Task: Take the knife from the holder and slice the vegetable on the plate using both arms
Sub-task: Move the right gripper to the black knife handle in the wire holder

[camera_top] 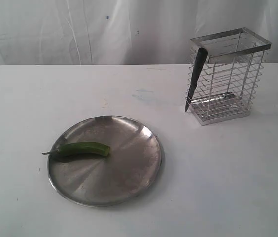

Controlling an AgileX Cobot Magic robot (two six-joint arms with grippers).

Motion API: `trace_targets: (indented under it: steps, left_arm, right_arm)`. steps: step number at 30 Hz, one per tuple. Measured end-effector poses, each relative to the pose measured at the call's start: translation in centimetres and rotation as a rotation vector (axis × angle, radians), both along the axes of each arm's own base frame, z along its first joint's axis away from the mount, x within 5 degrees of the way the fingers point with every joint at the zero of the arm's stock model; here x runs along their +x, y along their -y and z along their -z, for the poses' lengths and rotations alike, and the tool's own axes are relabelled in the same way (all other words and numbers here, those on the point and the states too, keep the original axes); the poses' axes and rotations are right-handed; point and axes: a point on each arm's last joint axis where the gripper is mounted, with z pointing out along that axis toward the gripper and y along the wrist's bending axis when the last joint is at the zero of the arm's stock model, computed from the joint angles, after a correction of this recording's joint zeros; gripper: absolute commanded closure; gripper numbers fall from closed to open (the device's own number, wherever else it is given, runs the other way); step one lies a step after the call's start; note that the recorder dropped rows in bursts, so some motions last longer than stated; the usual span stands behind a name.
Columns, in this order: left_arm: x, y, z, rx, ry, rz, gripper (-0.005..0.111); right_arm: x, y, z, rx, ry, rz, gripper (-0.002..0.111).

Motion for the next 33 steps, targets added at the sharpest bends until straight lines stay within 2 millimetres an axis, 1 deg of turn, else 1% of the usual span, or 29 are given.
trace_targets:
  steps: [5, 8, 9, 14, 16, 18, 20, 21, 22, 23, 24, 25, 26, 27, 28, 29, 30, 32, 33]
  left_arm:
    - [0.0, 0.0, 0.0, 0.000, 0.000, 0.000, 0.107]
    - [0.0, 0.0, 0.0, 0.000, 0.000, 0.000, 0.107]
    - [0.0, 0.0, 0.0, 0.000, 0.000, 0.000, 0.107]
    - [0.0, 0.0, 0.0, 0.000, 0.000, 0.000, 0.107]
    - [0.0, 0.0, 0.0, 0.000, 0.000, 0.000, 0.107]
    - [0.0, 0.0, 0.0, 0.000, 0.000, 0.000, 0.107]
    - [0.0, 0.0, 0.0, 0.000, 0.000, 0.000, 0.107]
    - [0.0, 0.0, 0.0, 0.000, 0.000, 0.000, 0.107]
    - [0.0, 0.0, 0.0, 0.000, 0.000, 0.000, 0.107]
    - [0.0, 0.0, 0.0, 0.000, 0.000, 0.000, 0.107]
    - [0.0, 0.0, 0.0, 0.000, 0.000, 0.000, 0.107]
    - [0.0, 0.0, 0.0, 0.000, 0.000, 0.000, 0.107]
    - [0.0, 0.0, 0.0, 0.000, 0.000, 0.000, 0.107]
    - [0.0, 0.0, 0.0, 0.000, 0.000, 0.000, 0.107]
    - [0.0, 0.0, 0.0, 0.000, 0.000, 0.000, 0.107]
    - [0.0, 0.0, 0.0, 0.000, 0.000, 0.000, 0.107]
    - [0.0, 0.0, 0.0, 0.000, 0.000, 0.000, 0.107]
    - [0.0, 0.0, 0.0, 0.000, 0.000, 0.000, 0.107]
    - [0.0, 0.0, 0.0, 0.000, 0.000, 0.000, 0.107]
  right_arm:
    - [0.0, 0.0, 0.0, 0.001, 0.004, 0.000, 0.108]
    - [0.0, 0.0, -0.4, 0.039, 0.036, 0.004, 0.108]
    - [0.0, 0.0, -0.7, 0.079, 0.058, 0.007, 0.108]
    - [0.0, 0.1, -2.4, 0.416, 0.183, 0.003, 0.108]
    - [-0.1, 0.2, -2.8, 0.563, 0.192, -0.009, 0.108]
    - [-0.1, 0.1, -3.1, 0.602, 0.137, -0.009, 0.108]
    - [-0.2, -0.1, -5.4, 0.533, 0.073, -0.030, 0.108]
    - [-0.3, -0.3, -7.3, 0.451, 0.067, -0.050, 0.108]
    - [0.0, -0.5, -8.6, 0.372, 0.030, -0.060, 0.105]
    - [0.4, -0.7, -10.4, 0.271, -0.015, -0.076, 0.099]
    - [0.9, -1.0, -11.7, 0.196, -0.056, -0.089, 0.086]
    - [1.9, -1.4, -13.1, 0.099, -0.115, -0.106, 0.074]
    - [2.5, -1.7, -13.9, 0.058, -0.135, -0.115, 0.061]
    - [3.6, -2.1, -14.4, 0.004, -0.182, -0.125, 0.049]
    - [4.4, -2.3, -15.1, -0.024, -0.196, -0.130, 0.043]
    - [5.5, -2.6, -15.3, -0.046, -0.229, -0.134, 0.040]
    - [6.5, -3.0, -16.0, -0.067, -0.242, -0.138, 0.042]
    - [8.5, -3.6, -16.4, -0.091, -0.285, -0.143, 0.046]
    - [9.8, -4.0, -16.7, -0.100, -0.311, -0.146, 0.047]
